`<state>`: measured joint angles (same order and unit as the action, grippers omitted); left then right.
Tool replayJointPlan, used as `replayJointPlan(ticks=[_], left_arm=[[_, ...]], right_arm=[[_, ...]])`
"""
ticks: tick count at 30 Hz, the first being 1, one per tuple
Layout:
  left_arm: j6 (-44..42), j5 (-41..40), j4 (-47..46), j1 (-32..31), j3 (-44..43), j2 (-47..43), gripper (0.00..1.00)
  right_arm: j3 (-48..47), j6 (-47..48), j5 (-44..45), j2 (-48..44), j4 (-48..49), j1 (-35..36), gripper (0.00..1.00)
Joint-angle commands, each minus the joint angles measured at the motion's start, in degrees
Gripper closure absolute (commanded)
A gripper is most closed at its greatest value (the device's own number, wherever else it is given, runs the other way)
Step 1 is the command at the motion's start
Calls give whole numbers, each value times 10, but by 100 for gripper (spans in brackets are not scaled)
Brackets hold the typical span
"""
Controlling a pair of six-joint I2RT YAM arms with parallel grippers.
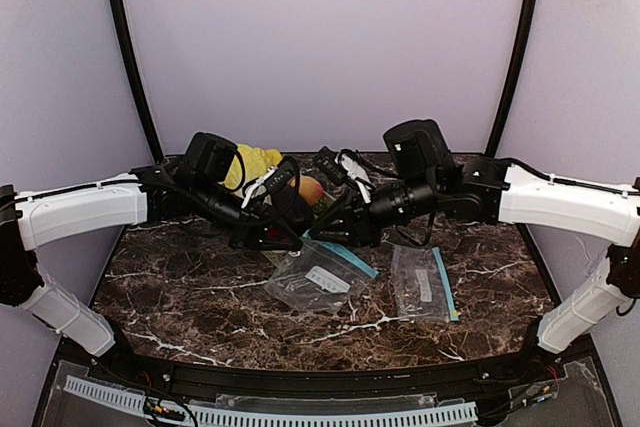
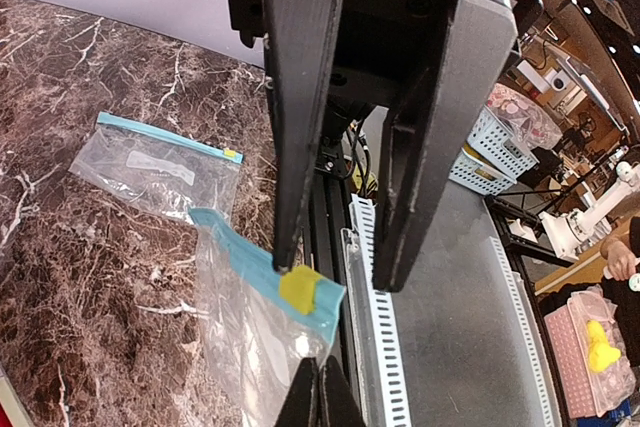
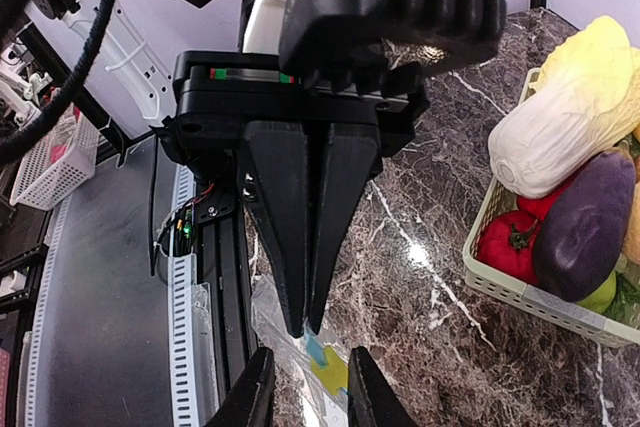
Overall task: Place the food in the zip-top bag and seal the zipper
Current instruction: Hold the zipper from the zipper food storage bag, then hold the zipper food storage bag.
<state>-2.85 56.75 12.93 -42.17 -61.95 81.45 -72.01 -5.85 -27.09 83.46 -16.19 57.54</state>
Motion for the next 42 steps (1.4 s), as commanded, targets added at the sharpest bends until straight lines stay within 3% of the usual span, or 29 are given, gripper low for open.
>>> replayJointPlan(ticks=[1, 18, 24, 26, 27, 30, 32, 35, 42], left_arm=[[-13, 9, 14, -4, -17, -12, 99], [-17, 6, 19, -6, -18, -11, 99], [-18, 4, 20, -7, -18, -11, 99], [-19, 1, 20, -7, -19, -11, 99], [-18, 0, 20, -7, -19, -10, 94], [-17, -3, 20, -8, -19, -9, 66], [-15, -3, 18, -8, -18, -8, 55], [-14, -2, 15, -10, -17, -6, 55], [-12, -2, 13, -12, -17, -3, 65]], right_arm=[[15, 5, -27, 2, 19, -8, 76], [22, 7, -40, 9, 14, -11, 80], [21, 5, -47, 11, 15, -11, 100], [22, 5, -47, 10, 15, -11, 100], [22, 4, -49, 11, 15, -11, 100], [22, 3, -55, 12, 18, -11, 100], [22, 1, -59, 14, 21, -11, 100], [23, -2, -65, 17, 25, -11, 100], [21, -3, -73, 23, 28, -11, 100]])
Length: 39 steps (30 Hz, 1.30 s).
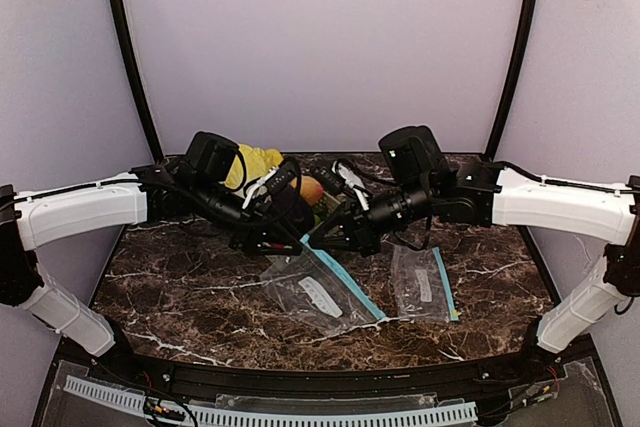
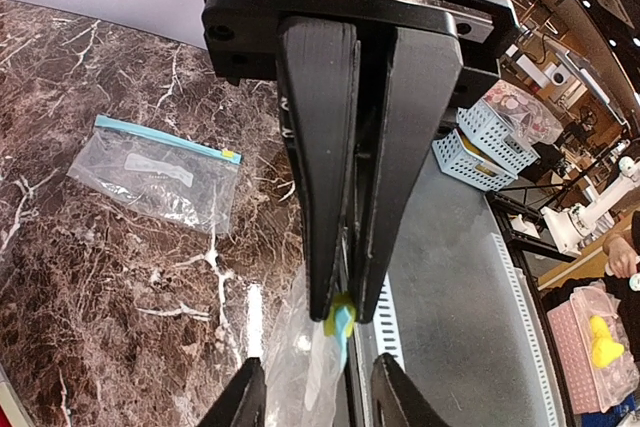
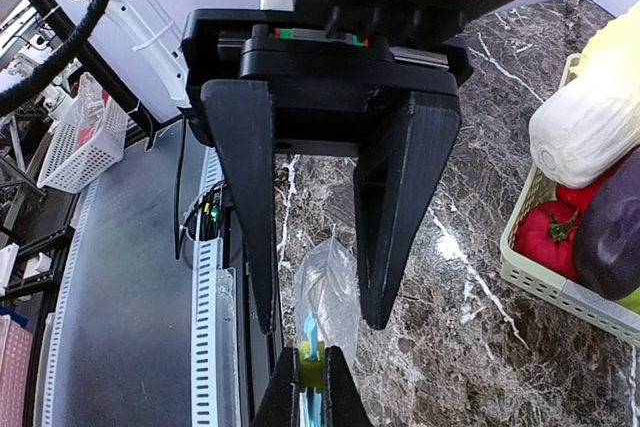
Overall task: Place the food in the zip-top bag and seal the zipper
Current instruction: Hold the zipper food storage bag, then unzip the zipper from the zipper food storage bag.
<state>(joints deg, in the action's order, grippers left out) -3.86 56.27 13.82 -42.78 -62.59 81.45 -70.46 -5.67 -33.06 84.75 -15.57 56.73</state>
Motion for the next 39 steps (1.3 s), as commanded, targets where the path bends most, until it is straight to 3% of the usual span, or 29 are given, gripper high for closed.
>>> replayJointPlan(ticks=[1, 10, 16, 39], left_arm=[[-1, 3, 3, -6, -11, -3, 68], [1, 5, 0, -7, -10, -2, 80], [0, 1, -1, -8, -10, -6, 99], [-31, -63, 17, -7, -9, -43, 99]], right_arm=[[6, -6, -14, 11, 22, -3, 100], [5, -6, -16, 16, 22, -3, 100], [5, -7, -17, 19, 22, -3, 100], [17, -9, -7, 9, 18, -3, 100]])
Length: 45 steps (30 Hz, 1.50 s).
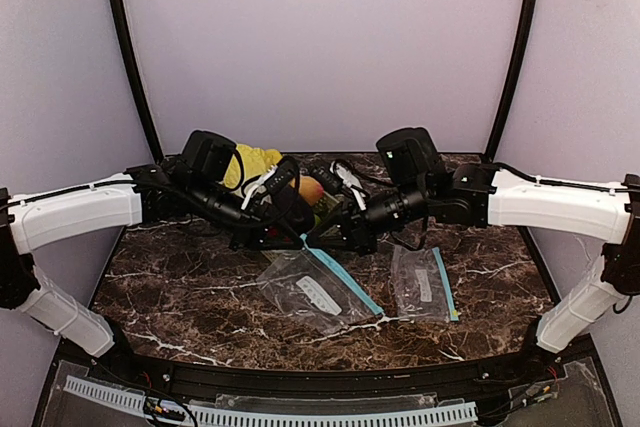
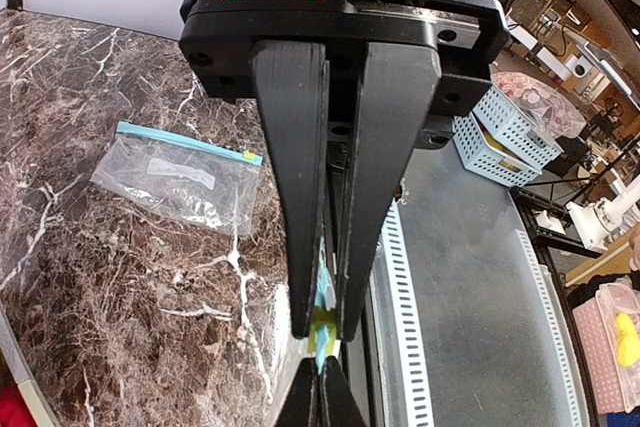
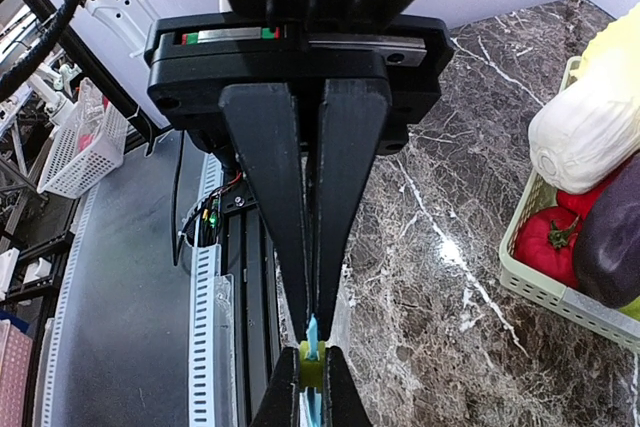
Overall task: Place the food in the zip-top bag and seal the zipper
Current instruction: Unzip the zipper from the zipper food storage bag.
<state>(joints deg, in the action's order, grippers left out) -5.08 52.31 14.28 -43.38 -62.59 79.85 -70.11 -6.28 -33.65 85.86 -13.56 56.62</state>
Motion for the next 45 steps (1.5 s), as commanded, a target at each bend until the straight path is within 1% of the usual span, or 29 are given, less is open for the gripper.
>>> replayJointPlan(ticks=[1, 10, 35, 45], left_arm=[[-21, -26, 14, -1, -9, -29, 99], [-29, -49, 20, 2, -10, -37, 99], [-26, -119, 12, 44, -6, -68, 99], [-21, -165, 7, 56, -3, -77, 99]], right_arm=[[15, -3, -1, -3, -2, -2, 100], [25, -7, 5, -13, -3, -2, 100], [33, -9, 10, -16, -3, -2, 100], [36, -9, 14, -15, -3, -2, 100]])
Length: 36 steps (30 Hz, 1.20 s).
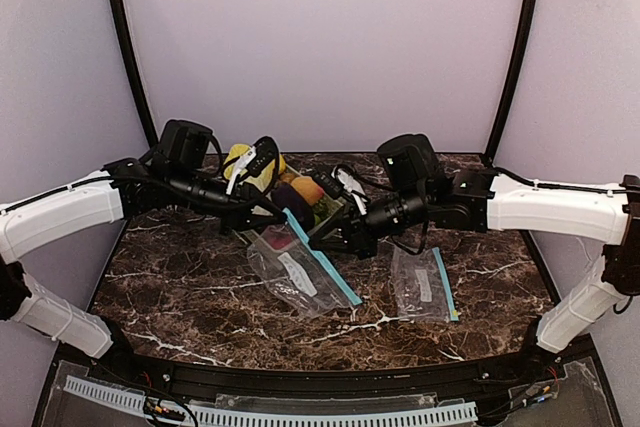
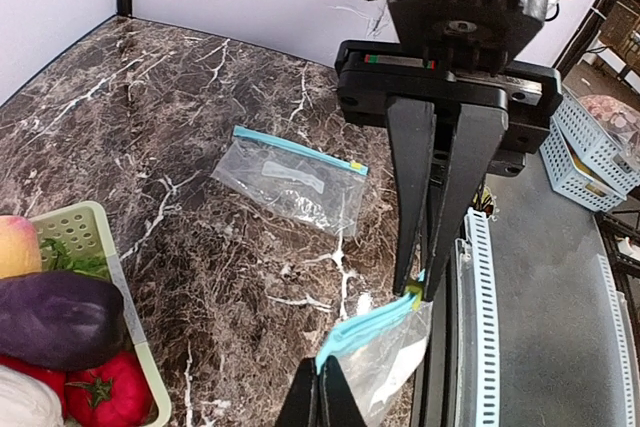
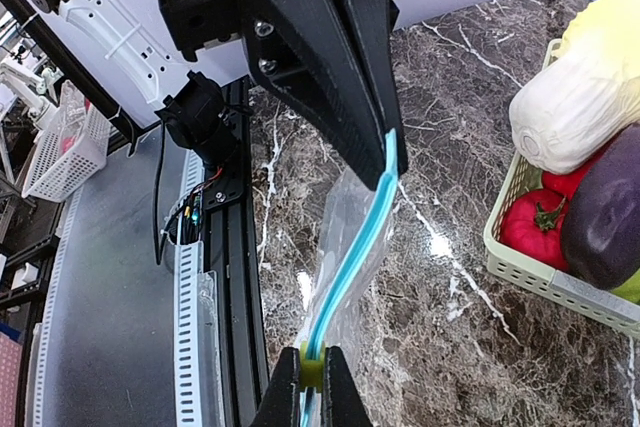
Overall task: Place the food in the zip-top bag and seal the zipper
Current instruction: Unzip the zipper from the zipper food storage bag.
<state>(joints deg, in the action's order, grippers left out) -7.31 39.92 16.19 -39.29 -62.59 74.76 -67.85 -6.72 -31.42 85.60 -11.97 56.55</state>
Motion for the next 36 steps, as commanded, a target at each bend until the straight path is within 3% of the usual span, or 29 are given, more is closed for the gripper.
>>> replayJointPlan(ticks=[1, 36], left_arm=[[2, -46, -13, 18, -3, -27, 99], [15, -119, -29, 72, 6, -70, 99]], right_arm=[[14, -4, -8, -12, -19, -1, 100], [25, -7, 0, -13, -19, -1, 100]])
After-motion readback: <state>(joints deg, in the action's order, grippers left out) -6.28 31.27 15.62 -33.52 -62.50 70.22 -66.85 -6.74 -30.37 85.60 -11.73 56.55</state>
